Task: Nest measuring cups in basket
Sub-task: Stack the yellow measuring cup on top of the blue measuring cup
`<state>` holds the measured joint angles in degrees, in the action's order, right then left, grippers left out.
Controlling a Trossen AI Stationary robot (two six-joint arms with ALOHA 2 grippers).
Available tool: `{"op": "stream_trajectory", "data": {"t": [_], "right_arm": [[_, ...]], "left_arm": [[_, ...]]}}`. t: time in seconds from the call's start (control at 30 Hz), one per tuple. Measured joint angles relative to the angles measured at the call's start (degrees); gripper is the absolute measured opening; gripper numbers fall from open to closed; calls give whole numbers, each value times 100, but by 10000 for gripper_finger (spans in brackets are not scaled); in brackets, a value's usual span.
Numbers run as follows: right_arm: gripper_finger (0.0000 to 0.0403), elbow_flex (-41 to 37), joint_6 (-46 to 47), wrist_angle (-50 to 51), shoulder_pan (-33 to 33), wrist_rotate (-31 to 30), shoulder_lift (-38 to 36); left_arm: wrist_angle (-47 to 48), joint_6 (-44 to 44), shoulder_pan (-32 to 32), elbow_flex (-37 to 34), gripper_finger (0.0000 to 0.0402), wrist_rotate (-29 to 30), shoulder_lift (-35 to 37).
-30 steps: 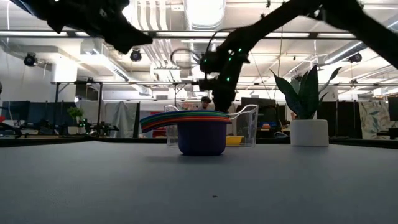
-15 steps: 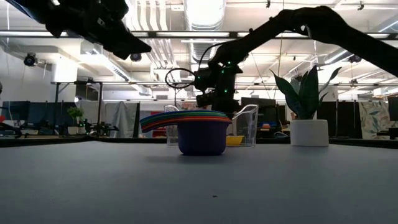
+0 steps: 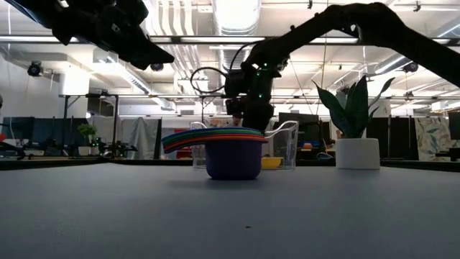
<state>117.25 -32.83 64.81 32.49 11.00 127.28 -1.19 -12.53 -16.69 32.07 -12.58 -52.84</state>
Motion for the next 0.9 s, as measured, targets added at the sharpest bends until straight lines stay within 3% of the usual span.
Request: {"op": "stream_trajectory", "data": {"t": [0.43, 0.67, 0.77, 0.9], "right_arm": [[192, -307, -183, 55, -112, -65, 129], [189, -570, -157, -139, -149, -532, 109], [168, -576, -125, -147, -142, -629, 109], [106, -453, -101, -121, -140, -644, 133]], "left_arm": [[2, -31, 0, -2, 0, 0, -252], [-23, -70, -2, -2, 0, 4, -277], [-22, -70, -2, -2, 0, 7, -273], [-22, -68, -2, -2, 0, 9, -271]]}}
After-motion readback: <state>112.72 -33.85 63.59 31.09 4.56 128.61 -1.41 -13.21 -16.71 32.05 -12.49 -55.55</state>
